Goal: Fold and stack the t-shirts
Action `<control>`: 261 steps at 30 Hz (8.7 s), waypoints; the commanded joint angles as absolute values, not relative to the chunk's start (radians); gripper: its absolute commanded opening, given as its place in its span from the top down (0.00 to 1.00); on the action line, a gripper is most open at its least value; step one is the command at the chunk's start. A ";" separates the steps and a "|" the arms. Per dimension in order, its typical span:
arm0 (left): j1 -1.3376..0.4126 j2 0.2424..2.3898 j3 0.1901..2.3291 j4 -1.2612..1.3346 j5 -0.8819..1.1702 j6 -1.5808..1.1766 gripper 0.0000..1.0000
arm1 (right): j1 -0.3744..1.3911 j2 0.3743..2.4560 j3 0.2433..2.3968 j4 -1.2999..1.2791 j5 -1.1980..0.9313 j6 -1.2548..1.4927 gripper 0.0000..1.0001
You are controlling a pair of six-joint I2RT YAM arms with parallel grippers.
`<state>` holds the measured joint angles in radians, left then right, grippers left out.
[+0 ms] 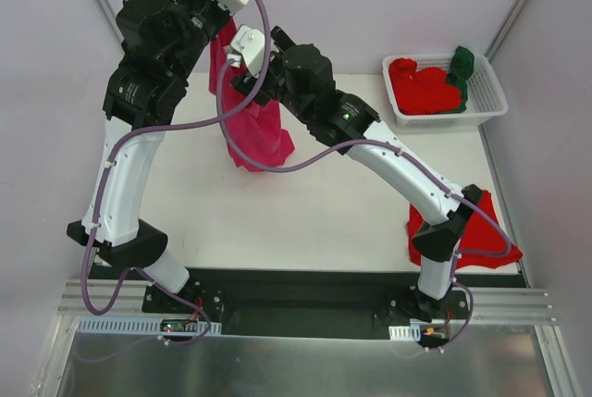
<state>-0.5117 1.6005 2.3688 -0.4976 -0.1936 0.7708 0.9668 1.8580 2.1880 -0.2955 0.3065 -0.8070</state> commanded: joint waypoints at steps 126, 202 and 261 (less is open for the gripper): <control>-0.525 1.632 2.419 -0.422 -0.227 0.828 1.00 | 0.917 1.813 2.254 -0.270 0.229 -0.407 0.22; -0.580 1.223 1.993 -0.416 -0.150 0.847 1.00 | 0.865 1.361 2.085 -0.451 0.411 -0.966 0.99; -0.256 0.879 1.410 -0.229 0.209 0.520 0.97 | 0.721 1.608 1.891 0.028 0.409 -1.250 0.00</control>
